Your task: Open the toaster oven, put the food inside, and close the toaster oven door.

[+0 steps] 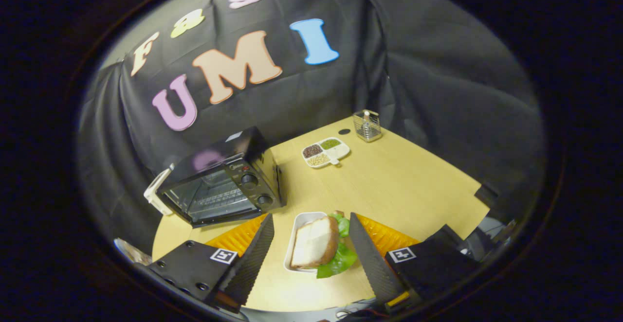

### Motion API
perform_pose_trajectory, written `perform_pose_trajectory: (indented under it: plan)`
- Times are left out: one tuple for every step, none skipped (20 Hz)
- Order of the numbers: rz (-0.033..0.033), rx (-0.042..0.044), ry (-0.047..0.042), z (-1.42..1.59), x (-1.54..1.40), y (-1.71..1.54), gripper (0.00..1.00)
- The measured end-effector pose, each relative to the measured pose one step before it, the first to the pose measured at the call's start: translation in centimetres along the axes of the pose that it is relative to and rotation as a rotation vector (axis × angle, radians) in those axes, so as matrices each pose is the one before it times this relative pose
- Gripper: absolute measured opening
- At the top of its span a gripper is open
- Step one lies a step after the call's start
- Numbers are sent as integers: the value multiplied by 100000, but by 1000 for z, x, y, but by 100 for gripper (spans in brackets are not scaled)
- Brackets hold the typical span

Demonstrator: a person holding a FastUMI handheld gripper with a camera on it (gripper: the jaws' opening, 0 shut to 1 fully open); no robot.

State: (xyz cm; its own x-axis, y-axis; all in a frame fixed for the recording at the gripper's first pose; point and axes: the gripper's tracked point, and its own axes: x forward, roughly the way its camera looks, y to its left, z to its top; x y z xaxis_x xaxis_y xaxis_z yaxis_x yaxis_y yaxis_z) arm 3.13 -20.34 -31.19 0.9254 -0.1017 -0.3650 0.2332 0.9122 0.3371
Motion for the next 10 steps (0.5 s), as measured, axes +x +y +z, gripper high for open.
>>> perform_pose_trajectory:
  plan:
    - [696, 4542, 544, -543, 393, -654, 96]
    - [1253, 4132, 659, -583, 546, -517, 96]
    - [867, 3354, 1047, -569, 608, -456, 96]
    - [360, 2786, 1260, -608, 586, -540, 96]
    - [354, 2593, 1839, -718, 512, -517, 95]
    - [618, 2647, 1757, -737, 612, -326, 95]
    - [1417, 2563, 878, -541, 575, -153, 94]
    - [347, 2070, 1500, -628, 566, -283, 94]
    - [-8, 1383, 1110, -725, 493, -292, 93]
    - [-208, 897, 1197, -431, 379, -238, 93]
